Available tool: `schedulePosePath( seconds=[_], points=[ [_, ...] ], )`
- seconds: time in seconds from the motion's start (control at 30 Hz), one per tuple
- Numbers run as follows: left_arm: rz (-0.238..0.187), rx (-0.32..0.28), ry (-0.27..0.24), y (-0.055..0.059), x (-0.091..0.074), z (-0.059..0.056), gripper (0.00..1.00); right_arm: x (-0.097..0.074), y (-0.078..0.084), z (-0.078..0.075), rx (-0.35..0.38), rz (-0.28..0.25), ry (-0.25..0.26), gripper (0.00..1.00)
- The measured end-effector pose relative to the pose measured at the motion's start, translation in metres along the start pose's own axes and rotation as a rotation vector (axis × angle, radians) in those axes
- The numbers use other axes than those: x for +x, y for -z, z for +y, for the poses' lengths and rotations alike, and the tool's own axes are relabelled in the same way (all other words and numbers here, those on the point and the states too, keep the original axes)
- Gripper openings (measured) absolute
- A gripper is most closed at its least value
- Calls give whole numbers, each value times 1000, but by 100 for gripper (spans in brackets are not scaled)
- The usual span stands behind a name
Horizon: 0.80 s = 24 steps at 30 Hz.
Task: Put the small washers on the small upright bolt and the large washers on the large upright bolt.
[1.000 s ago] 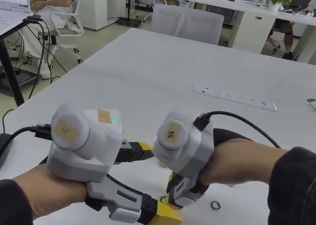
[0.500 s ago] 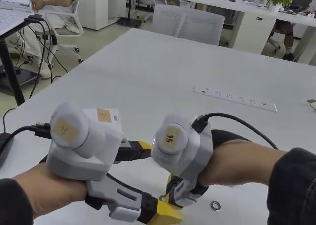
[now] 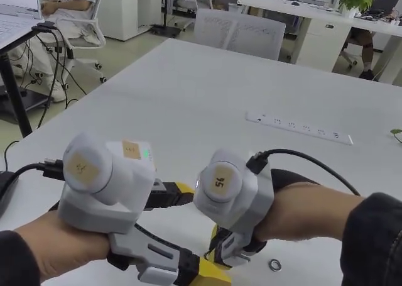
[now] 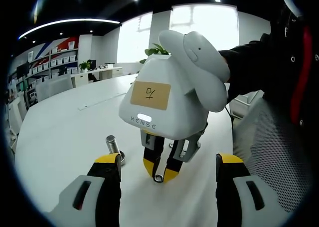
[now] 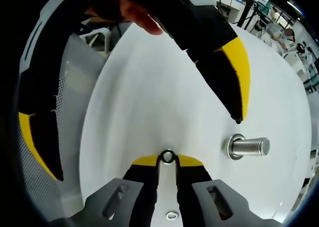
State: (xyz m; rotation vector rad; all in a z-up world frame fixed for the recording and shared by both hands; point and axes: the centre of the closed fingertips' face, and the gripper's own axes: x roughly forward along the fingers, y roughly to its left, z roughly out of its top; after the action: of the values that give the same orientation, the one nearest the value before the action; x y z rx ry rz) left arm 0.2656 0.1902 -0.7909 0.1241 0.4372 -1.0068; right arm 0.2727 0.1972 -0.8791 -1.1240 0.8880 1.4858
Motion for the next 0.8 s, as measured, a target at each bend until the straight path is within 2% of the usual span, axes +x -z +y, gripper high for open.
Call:
schedulePosePath(
  seconds=[0.43, 0.8],
  points=[
    [-3, 2, 0, -1, -1, 0, 78, -1, 0, 0, 16, -3, -3, 14],
    [-3, 2, -1, -1, -1, 0, 78, -9, 19, 4, 41, 30, -6, 13]
  ],
)
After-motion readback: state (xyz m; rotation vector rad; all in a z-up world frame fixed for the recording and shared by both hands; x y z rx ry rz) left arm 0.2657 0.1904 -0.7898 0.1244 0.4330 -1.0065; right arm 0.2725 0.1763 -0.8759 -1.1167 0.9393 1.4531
